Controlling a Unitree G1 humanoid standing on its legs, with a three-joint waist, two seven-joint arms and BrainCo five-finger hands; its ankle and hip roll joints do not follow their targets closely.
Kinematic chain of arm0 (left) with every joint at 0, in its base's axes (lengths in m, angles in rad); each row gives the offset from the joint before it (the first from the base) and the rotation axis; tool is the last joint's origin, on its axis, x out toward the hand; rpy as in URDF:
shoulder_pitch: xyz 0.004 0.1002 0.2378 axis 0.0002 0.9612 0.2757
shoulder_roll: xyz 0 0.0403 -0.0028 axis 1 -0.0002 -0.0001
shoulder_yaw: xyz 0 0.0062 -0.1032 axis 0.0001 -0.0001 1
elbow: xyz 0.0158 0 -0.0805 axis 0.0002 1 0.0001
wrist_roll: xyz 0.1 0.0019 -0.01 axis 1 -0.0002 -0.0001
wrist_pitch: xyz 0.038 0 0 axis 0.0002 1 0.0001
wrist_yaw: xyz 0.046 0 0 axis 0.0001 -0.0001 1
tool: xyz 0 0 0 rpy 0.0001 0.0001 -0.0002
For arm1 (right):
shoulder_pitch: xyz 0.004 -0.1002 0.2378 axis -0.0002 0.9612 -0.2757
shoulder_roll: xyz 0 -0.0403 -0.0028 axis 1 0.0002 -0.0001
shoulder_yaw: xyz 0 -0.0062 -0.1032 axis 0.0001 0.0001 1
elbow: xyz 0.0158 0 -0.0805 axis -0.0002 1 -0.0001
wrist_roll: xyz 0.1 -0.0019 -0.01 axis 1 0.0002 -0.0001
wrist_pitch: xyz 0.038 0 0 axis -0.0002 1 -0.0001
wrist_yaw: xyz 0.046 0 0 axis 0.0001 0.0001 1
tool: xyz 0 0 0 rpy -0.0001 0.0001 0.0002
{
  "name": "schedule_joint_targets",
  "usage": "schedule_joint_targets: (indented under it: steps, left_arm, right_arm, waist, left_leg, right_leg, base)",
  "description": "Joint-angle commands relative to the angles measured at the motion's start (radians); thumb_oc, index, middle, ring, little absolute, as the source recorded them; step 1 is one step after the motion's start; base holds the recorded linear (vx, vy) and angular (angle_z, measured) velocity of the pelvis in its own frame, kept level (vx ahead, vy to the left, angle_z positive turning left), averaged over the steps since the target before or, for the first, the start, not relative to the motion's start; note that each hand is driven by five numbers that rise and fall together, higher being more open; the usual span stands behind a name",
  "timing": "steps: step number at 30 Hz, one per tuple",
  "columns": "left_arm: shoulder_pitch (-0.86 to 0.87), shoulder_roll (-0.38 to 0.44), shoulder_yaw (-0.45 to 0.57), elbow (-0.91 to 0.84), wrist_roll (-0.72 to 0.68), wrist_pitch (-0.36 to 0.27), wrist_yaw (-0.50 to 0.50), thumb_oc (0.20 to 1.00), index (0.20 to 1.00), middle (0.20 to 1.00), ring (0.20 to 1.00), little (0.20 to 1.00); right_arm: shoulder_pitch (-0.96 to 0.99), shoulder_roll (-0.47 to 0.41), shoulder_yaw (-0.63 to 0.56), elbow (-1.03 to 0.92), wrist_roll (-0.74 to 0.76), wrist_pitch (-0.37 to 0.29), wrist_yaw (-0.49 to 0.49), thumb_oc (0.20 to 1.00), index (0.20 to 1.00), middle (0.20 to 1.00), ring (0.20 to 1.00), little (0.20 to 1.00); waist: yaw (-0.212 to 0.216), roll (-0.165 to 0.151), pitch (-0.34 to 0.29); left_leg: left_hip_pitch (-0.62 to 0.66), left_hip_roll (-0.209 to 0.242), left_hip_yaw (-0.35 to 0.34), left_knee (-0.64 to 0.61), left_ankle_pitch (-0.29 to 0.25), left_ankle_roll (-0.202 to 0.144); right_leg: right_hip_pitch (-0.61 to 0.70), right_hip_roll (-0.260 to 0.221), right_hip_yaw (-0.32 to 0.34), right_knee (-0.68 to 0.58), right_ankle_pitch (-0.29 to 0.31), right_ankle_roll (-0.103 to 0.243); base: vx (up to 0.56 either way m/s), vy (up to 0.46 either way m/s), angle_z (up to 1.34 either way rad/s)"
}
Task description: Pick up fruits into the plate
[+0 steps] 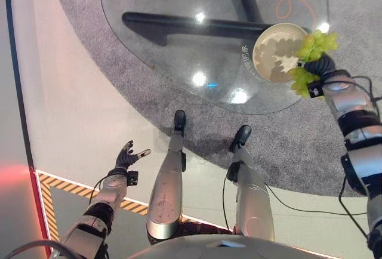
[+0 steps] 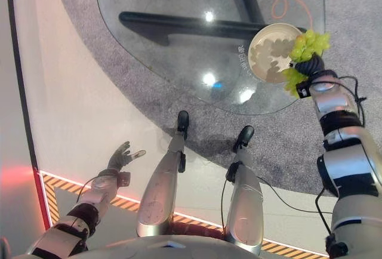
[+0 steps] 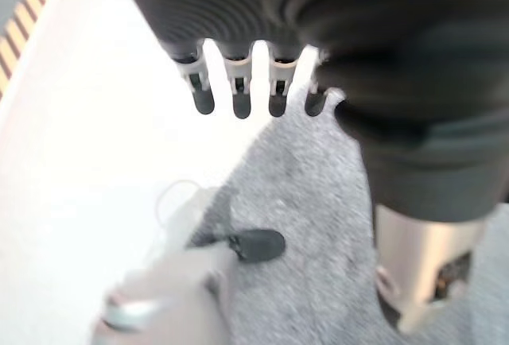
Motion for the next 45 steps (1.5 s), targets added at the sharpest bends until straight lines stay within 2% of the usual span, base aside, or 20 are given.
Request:
schedule_joint_targets:
  steps: [1,3,7,13,17,20,21,22,25,28,31,34,38,42,44,45]
  left_arm:
    - [0.045,0.049,-0.046,-0.015,-0.004,-0.013,0.017,1.000,1.000,1.000,1.000,1.000]
    - [0.051,0.054,-0.059,-0.036,-0.012,-0.016,0.019,1.000,1.000,1.000,1.000,1.000]
    - [0.062,0.059,-0.076,-0.064,-0.015,-0.020,0.023,1.000,1.000,1.000,1.000,1.000]
    - [0.082,0.063,-0.089,-0.107,-0.016,-0.015,0.025,1.000,1.000,1.000,1.000,1.000]
    - [0.097,0.068,-0.082,-0.123,-0.012,-0.008,0.023,1.000,1.000,1.000,1.000,1.000]
    - [0.099,0.066,-0.082,-0.129,-0.006,0.000,0.029,1.000,1.000,1.000,1.000,1.000]
    - [0.100,0.066,-0.082,-0.131,-0.006,0.002,0.028,1.000,1.000,1.000,1.000,1.000]
    - [0.102,0.066,-0.084,-0.134,-0.006,0.002,0.030,1.000,1.000,1.000,1.000,1.000]
    - [0.112,0.065,-0.079,-0.132,-0.009,0.000,0.036,1.000,1.000,1.000,1.000,1.000]
    - [0.121,0.062,-0.070,-0.128,0.009,0.016,0.045,1.000,1.000,1.000,1.000,1.000]
    - [0.130,0.051,-0.064,-0.104,0.035,0.021,0.042,1.000,1.000,1.000,1.000,1.000]
    - [0.132,0.041,-0.063,-0.084,0.038,0.016,0.045,1.000,1.000,1.000,1.000,1.000]
    - [0.137,0.029,-0.064,-0.071,0.035,0.007,0.052,1.000,1.000,1.000,1.000,1.000]
    - [0.133,0.018,-0.074,-0.054,0.031,-0.003,0.105,1.000,1.000,1.000,1.000,1.000]
    - [0.132,0.019,-0.073,-0.049,0.031,-0.009,0.114,1.000,1.000,1.000,1.000,1.000]
    - [0.131,0.017,-0.073,-0.050,0.031,-0.010,0.120,1.000,1.000,1.000,1.000,1.000]
  right_arm:
    - [-0.092,-0.113,0.123,-0.008,-0.202,0.048,-0.127,0.200,0.200,0.200,0.200,0.200]
    - [-0.122,-0.115,0.150,0.000,-0.249,0.088,-0.181,0.200,0.200,0.200,0.200,0.200]
    - [-0.168,-0.110,0.178,0.020,-0.292,0.134,-0.227,0.200,0.200,0.200,0.200,0.200]
    - [-0.187,-0.094,0.187,0.056,-0.277,0.171,-0.220,0.200,0.200,0.200,0.200,0.200]
    - [-0.159,-0.093,0.165,0.102,-0.281,0.151,-0.215,0.200,0.200,0.200,0.200,0.200]
    - [-0.151,-0.092,0.170,0.128,-0.294,0.175,-0.197,0.200,0.200,0.200,0.200,0.200]
    - [-0.149,-0.094,0.168,0.132,-0.297,0.176,-0.199,0.235,0.235,0.235,0.235,0.235]
    - [-0.144,-0.096,0.164,0.140,-0.300,0.181,-0.207,1.000,1.000,1.000,1.000,1.000]
    - [-0.130,-0.106,0.152,0.156,-0.284,0.192,-0.236,1.000,1.000,1.000,1.000,1.000]
    - [-0.116,-0.112,0.121,0.161,-0.254,0.165,-0.317,1.000,1.000,1.000,1.000,1.000]
    - [-0.110,-0.109,0.085,0.142,-0.267,0.082,-0.443,1.000,1.000,1.000,1.000,1.000]
    - [-0.109,-0.109,0.080,0.107,-0.300,0.039,-0.534,1.000,1.000,1.000,1.000,1.000]
    - [-0.105,-0.111,0.077,0.066,-0.334,0.016,-0.633,1.000,1.000,1.000,1.000,1.000]
    - [-0.112,-0.111,0.074,0.023,-0.405,-0.103,-0.855,1.000,1.000,1.000,1.000,1.000]
    - [-0.111,-0.109,0.070,0.005,-0.389,-0.147,-0.900,1.000,1.000,1.000,1.000,1.000]
    - [-0.101,-0.100,0.055,-0.015,-0.379,-0.194,-0.934,1.000,1.000,1.000,1.000,1.000]
  waist:
    - [0.031,-0.022,-0.012]
    - [0.036,-0.012,-0.012]
    - [0.046,0.007,-0.012]
    - [0.056,0.036,-0.012]
    - [0.060,0.053,-0.012]
    - [0.063,0.065,-0.012]
    - [0.063,0.067,-0.012]
    - [0.063,0.070,-0.012]
    - [0.062,0.078,-0.012]
    - [0.064,0.082,-0.012]
    - [0.062,0.088,-0.012]
    - [0.055,0.092,-0.012]
    - [0.047,0.093,-0.012]
    - [0.041,0.093,-0.012]
    - [0.039,0.091,-0.012]
    - [0.036,0.088,-0.012]
  left_leg:
    - [-0.056,-0.112,0.026,0.095,-0.140,0.043]
    - [-0.087,-0.123,0.015,0.118,-0.143,0.049]
    - [-0.140,-0.136,0.005,0.162,-0.154,0.058]
    - [-0.196,-0.149,0.009,0.219,-0.175,0.071]
    - [-0.228,-0.155,0.011,0.261,-0.191,0.080]
    - [-0.243,-0.155,0.013,0.276,-0.195,0.084]
    - [-0.245,-0.156,0.013,0.278,-0.196,0.084]
    - [-0.246,-0.157,0.014,0.281,-0.198,0.086]
    - [-0.255,-0.158,0.022,0.302,-0.208,0.092]
    - [-0.268,-0.157,0.031,0.350,-0.232,0.099]
    - [-0.277,-0.153,0.038,0.395,-0.260,0.102]
    - [-0.273,-0.151,0.045,0.397,-0.265,0.103]
    - [-0.268,-0.150,0.050,0.392,-0.265,0.102]
    - [-0.250,-0.154,0.048,0.363,-0.255,0.099]
    - [-0.242,-0.153,0.047,0.355,-0.252,0.097]
    - [-0.226,-0.155,0.045,0.342,-0.250,0.094]
  right_leg:
    - [-0.085,0.011,0.002,0.227,-0.175,-0.003]
    - [-0.114,0.011,0.006,0.248,-0.179,-0.006]
    - [-0.163,0.003,0.011,0.284,-0.187,-0.010]
    - [-0.226,-0.014,0.021,0.339,-0.203,-0.017]
    - [-0.262,-0.027,0.027,0.382,-0.215,-0.023]
    - [-0.284,-0.036,0.033,0.403,-0.219,-0.024]
    - [-0.287,-0.037,0.033,0.406,-0.220,-0.024]
    - [-0.290,-0.036,0.035,0.410,-0.221,-0.025]
    - [-0.303,-0.040,0.036,0.437,-0.233,-0.031]
    - [-0.315,-0.055,0.027,0.480,-0.248,-0.037]
    - [-0.330,-0.067,0.030,0.525,-0.263,-0.038]
    - [-0.330,-0.065,0.038,0.526,-0.266,-0.037]
    - [-0.328,-0.062,0.045,0.520,-0.264,-0.035]
    - [-0.314,-0.047,0.051,0.490,-0.254,-0.030]
    - [-0.306,-0.042,0.052,0.481,-0.252,-0.030]
    - [-0.293,-0.036,0.054,0.469,-0.249,-0.028]
  base:
    - [0.13,-0.025,0.16]
    - [0.06,0.006,0.09]
    - [0.06,0.016,0.13]
    - [0.05,0.035,0.06]
    - [0.02,0.023,0.03]
    - [0.00,0.000,0.00]
    - [0.00,0.000,0.00]
    - [0.00,0.000,0.00]
    - [-0.01,0.021,0.01]
    - [0.00,0.000,0.00]
    - [0.01,0.016,-0.02]
    - [0.01,0.040,-0.06]
    - [0.00,0.018,-0.03]
    - [0.00,0.000,0.00]
    - [0.00,0.000,0.00]
    - [-0.03,-0.037,-0.01]
